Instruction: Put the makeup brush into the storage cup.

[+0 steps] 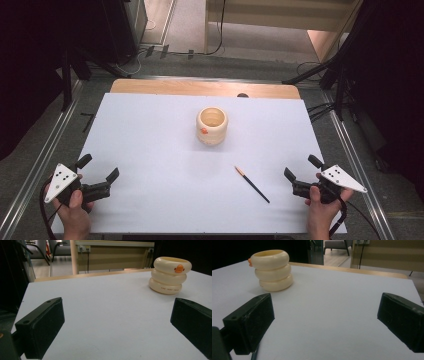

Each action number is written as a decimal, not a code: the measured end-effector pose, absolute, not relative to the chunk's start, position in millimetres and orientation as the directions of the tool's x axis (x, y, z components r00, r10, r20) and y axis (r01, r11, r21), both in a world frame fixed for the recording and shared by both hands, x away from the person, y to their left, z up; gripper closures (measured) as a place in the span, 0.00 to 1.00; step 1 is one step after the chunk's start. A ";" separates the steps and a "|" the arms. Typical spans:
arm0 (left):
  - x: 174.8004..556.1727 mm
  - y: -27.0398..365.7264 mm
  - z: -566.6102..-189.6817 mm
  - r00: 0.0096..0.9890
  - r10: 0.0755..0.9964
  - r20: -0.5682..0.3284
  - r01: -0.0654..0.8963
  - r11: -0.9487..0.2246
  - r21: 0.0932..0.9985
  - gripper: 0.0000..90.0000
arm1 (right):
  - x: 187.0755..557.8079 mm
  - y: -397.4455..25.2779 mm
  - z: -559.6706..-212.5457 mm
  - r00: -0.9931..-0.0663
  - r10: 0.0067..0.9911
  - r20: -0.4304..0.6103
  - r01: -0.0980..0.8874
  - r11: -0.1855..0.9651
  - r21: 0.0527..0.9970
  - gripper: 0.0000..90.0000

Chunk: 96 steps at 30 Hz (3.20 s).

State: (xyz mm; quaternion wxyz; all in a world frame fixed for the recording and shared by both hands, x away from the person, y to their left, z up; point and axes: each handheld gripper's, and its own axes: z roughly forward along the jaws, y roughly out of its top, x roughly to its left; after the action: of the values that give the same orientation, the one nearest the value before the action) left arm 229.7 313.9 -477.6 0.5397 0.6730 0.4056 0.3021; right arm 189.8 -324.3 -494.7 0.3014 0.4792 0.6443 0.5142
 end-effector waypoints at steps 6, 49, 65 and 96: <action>229.3 313.7 -477.6 0.489 0.872 -0.029 0.220 -0.090 0.971 0.00 | 190.5 -322.3 -493.2 -0.378 0.921 0.094 0.312 0.031 0.950 0.03; 230.5 309.4 -478.9 0.494 0.869 -0.014 0.219 -0.109 0.970 0.00 | 226.6 -255.2 -454.8 -0.539 0.842 -0.016 0.624 0.412 0.663 0.17; 230.5 310.1 -478.7 0.494 0.870 -0.011 0.217 -0.111 0.970 0.00 | 248.9 -220.8 -456.4 -0.606 0.795 -0.040 0.691 0.550 0.468 0.19; 230.1 311.2 -478.7 0.493 0.870 -0.011 0.217 -0.111 0.970 0.00 | 269.2 -180.3 -474.2 -0.653 0.757 0.017 0.750 0.643 0.154 0.71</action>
State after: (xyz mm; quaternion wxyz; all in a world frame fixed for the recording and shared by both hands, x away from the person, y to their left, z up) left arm 230.1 311.2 -478.7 0.5335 0.6796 0.3998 0.3061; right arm 269.2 -180.3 -474.2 0.0243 0.4159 0.9061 0.0738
